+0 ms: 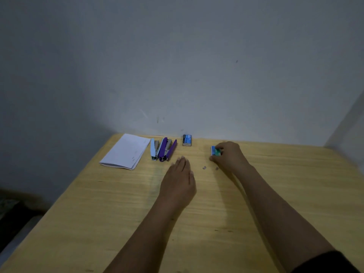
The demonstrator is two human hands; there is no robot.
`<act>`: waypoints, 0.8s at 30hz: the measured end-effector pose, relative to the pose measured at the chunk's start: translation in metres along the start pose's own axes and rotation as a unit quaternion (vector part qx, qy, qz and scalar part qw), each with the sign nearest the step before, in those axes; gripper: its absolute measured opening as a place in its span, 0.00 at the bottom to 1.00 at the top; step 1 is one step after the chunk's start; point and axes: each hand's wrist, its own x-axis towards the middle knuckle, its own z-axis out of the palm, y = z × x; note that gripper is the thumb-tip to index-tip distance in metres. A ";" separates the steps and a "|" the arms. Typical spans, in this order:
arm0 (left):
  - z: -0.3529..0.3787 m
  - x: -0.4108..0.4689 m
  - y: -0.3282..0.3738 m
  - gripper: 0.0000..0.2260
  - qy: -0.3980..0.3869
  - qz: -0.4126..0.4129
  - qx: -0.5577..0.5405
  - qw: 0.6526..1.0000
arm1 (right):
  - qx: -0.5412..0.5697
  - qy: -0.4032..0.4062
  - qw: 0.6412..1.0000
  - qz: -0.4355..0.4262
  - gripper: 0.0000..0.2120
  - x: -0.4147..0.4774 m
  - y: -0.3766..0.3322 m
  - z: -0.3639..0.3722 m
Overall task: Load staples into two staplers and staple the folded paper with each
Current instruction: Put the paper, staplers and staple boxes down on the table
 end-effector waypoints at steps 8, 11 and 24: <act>0.001 0.001 -0.002 0.23 0.003 0.001 -0.002 1.000 | 0.001 0.007 0.999 -0.041 0.21 0.036 -0.024 0.031; 0.001 0.000 -0.002 0.23 0.004 -0.002 -0.007 1.000 | 0.011 0.020 0.999 -0.048 0.20 0.044 -0.027 0.040; 0.002 0.001 -0.002 0.24 0.004 -0.004 -0.012 1.000 | 0.018 0.044 0.998 -0.050 0.19 0.059 -0.030 0.060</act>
